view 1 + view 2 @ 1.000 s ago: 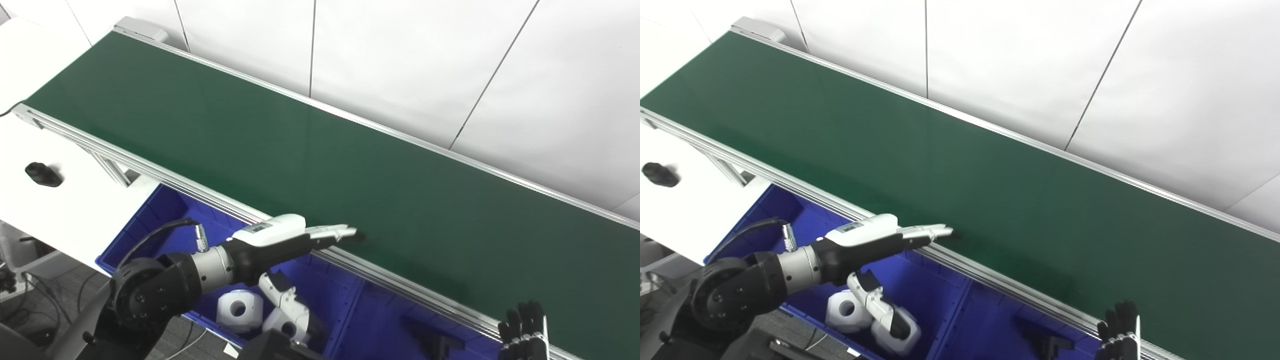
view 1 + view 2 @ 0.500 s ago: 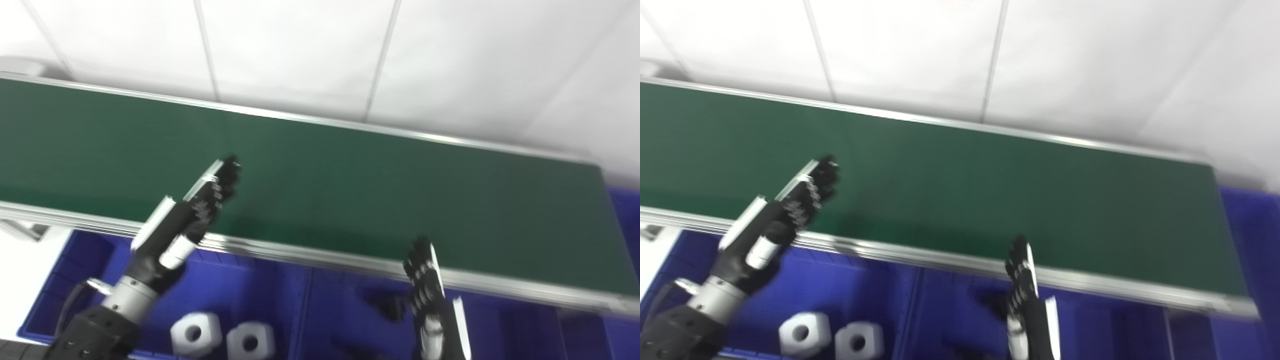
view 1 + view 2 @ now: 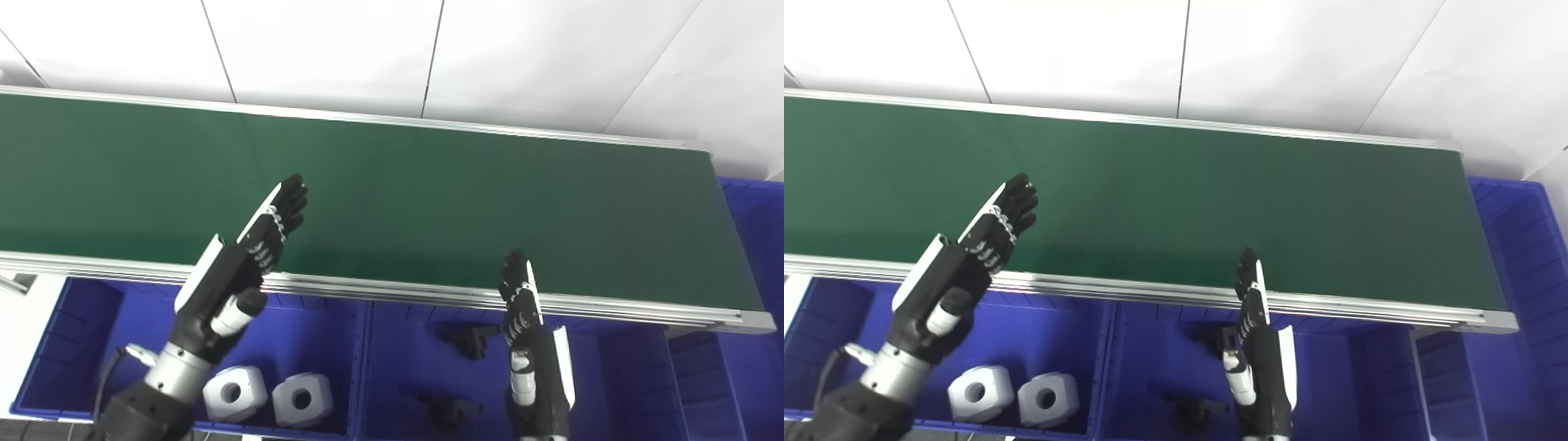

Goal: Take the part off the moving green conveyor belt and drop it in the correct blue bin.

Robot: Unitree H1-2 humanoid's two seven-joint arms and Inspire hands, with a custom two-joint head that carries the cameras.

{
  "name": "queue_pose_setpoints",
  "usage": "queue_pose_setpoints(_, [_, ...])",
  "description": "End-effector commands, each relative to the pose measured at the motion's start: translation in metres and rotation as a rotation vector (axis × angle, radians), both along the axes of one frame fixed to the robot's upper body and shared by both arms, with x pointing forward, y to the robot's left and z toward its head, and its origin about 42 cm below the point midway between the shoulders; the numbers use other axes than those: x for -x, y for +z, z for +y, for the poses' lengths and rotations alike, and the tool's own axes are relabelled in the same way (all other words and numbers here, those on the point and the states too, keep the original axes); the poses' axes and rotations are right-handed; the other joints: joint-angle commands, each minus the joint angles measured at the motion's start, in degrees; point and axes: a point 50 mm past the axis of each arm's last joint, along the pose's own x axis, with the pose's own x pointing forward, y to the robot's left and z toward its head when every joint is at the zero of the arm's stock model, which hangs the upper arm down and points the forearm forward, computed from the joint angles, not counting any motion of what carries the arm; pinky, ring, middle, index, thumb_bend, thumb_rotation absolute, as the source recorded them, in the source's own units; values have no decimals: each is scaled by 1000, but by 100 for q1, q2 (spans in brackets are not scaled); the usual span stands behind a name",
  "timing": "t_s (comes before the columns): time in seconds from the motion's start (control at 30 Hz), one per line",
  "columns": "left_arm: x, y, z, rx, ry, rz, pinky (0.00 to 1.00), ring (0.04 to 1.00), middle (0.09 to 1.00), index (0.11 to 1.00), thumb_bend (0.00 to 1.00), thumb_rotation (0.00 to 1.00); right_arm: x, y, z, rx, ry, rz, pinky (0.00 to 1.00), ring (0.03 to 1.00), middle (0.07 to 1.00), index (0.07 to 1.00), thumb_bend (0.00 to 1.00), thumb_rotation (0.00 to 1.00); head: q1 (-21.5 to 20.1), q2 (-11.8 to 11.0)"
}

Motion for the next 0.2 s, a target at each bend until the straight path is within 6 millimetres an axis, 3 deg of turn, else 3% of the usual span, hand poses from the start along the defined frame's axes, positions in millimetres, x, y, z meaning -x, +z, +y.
queue_pose_setpoints(0.0, [14,14,-8,0,25,-80,1000,1000,1000,1000,916,891,7,14,5,-52,-17,-71,1000,1000,1000,1000,965,1000,135,-26])
queue_pose_setpoints(0.17, [39,9,-17,36,96,-46,1000,1000,1000,1000,868,908,13,11,-4,-39,-8,-67,1000,1000,1000,1000,976,1000,334,-89])
